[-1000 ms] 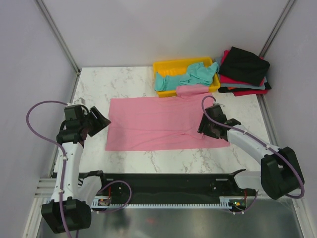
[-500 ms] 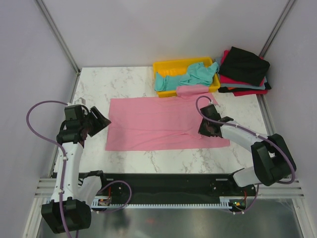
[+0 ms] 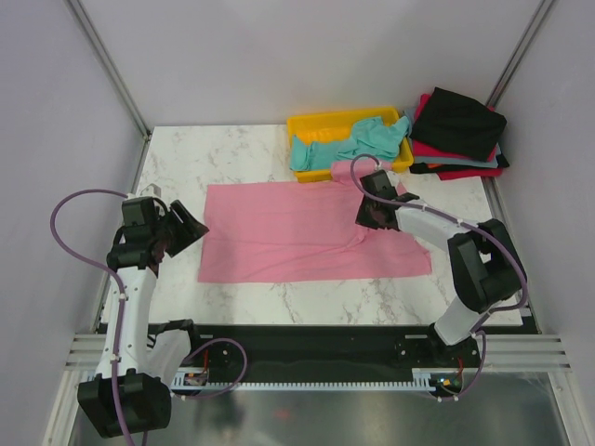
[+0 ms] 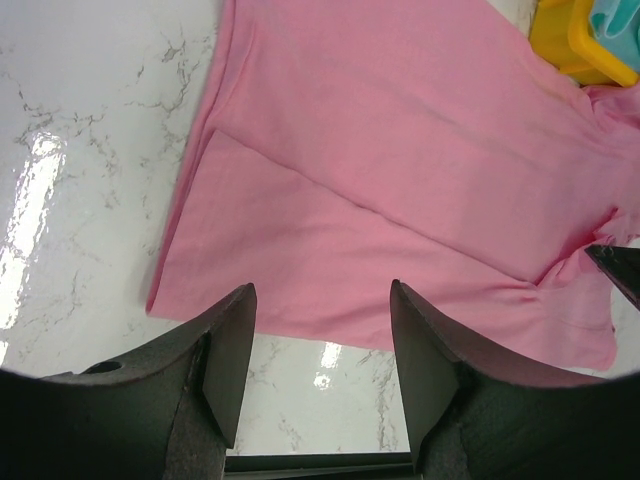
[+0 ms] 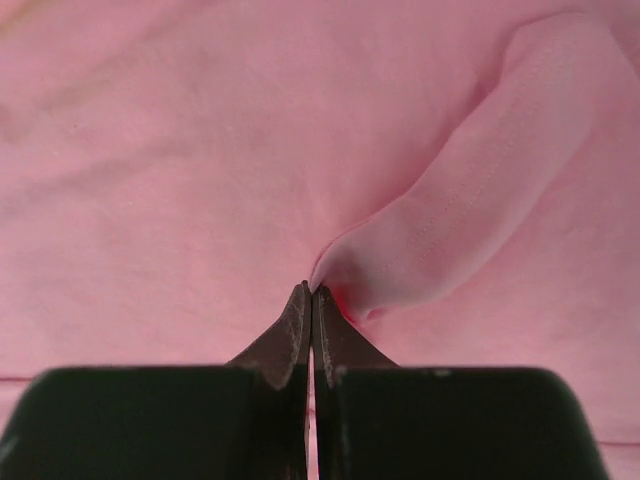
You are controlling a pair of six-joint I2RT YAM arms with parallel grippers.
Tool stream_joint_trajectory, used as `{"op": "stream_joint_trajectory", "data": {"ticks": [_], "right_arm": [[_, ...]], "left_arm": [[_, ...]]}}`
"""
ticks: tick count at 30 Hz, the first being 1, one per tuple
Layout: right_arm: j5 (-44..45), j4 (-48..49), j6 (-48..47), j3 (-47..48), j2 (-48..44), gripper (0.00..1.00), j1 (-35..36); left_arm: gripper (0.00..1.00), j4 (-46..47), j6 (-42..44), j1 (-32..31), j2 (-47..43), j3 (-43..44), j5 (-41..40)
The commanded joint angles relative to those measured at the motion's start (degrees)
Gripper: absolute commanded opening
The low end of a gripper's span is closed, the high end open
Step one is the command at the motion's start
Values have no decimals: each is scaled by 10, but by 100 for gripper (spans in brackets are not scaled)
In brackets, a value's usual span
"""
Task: Fold and stack the t-shirts
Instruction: Fold the tshirt
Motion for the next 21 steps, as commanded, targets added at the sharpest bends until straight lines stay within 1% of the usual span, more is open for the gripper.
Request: {"op": "stream_joint_trajectory", "data": {"ticks": [1,7,8,10,11,12,14,16,19,21], "right_arm": [[-6,28,-9,28,25,1,5],[-9,47,-18,68,67,3,6],[-10,48,-19,72,75,13,6],[-15,48,-19,78,82,35,6],[-15,48,-16,82,89,51,6],[-14,48,-16,83,89,54,6],[-11,51,-17,91,91,58,6],[-9,52,-28,106,96,59,6],[8,40,-64,169,100,60,0],[5,38,-81,197,100,62,-25]], "left_arm": [[63,13,22,-2,-8,-1,5],[63,12,22,-1,-5,-2,7],[63,13,22,-1,-5,-1,7],[63,13,21,-1,-4,-1,6],[63,13,21,-1,-2,-2,7],[63,12,21,-2,-1,-2,7],[63,13,21,-1,-1,-1,8],[63,13,21,-1,0,-1,8],[63,13,22,-1,0,-1,10],[63,13,22,-1,0,-1,11]]}}
